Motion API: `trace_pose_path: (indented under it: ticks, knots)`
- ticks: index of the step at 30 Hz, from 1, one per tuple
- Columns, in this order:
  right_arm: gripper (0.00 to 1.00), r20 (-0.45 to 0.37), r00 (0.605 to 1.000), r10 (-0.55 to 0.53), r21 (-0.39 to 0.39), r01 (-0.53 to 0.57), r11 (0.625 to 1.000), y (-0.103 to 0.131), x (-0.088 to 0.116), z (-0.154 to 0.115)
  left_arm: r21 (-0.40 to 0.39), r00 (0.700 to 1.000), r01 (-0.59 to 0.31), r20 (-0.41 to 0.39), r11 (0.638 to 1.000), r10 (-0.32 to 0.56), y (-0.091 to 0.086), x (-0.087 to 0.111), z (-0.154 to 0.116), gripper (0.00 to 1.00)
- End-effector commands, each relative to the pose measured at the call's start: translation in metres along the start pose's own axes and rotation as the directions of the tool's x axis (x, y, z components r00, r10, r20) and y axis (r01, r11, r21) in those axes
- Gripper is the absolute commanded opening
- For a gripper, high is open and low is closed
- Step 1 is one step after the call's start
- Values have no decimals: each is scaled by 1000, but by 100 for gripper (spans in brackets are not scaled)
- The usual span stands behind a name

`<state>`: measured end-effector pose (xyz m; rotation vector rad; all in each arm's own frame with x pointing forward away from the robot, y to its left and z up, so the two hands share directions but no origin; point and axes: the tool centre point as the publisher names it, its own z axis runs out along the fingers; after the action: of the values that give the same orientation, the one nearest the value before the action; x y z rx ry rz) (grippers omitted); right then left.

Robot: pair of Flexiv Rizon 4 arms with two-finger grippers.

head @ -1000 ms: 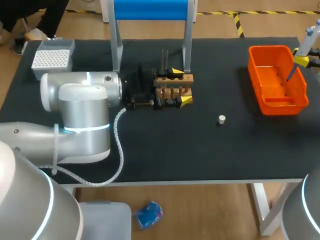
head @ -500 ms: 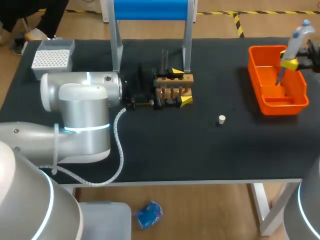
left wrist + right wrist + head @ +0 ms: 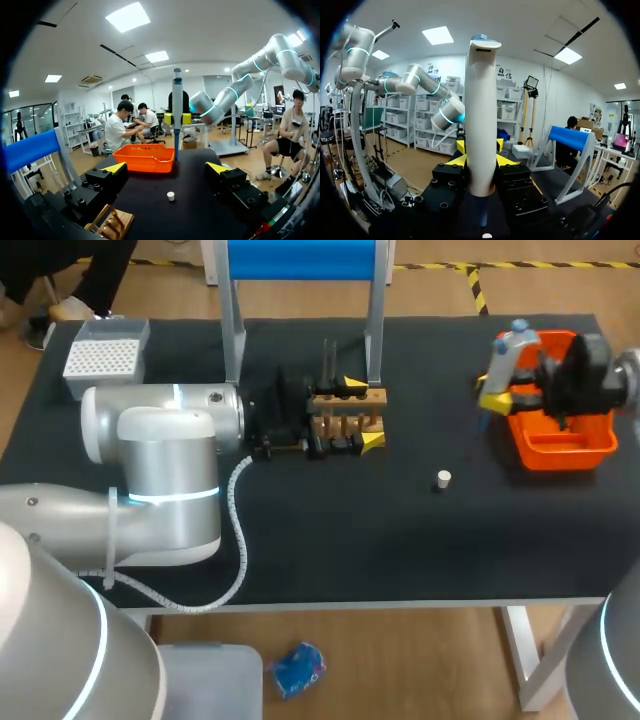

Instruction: Invert the test tube, pick up the pipette, mount the tip to pipette, aspirate from beaker and dispense into the tube, eject the tip, return the pipette, and cap with the stopper.

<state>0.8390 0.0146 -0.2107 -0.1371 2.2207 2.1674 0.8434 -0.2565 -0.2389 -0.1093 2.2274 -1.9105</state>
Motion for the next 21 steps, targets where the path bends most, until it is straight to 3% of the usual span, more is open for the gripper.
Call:
trace_pose_path:
  ticks: [1,19,21]
  knots:
    - [0,-14,999,32,-2,-32,999,-13,8,37,1,1000,-2,8,1000,2,1,2,2,100]
    - [0,-14,999,32,-2,-32,999,-13,8,37,1,1000,-2,8,1000,2,1,2,2,100]
    - [0,-37,998,50,-8,-50,999,-23,15,48,1,1000,-2,8,1000,2,1,2,2,100]
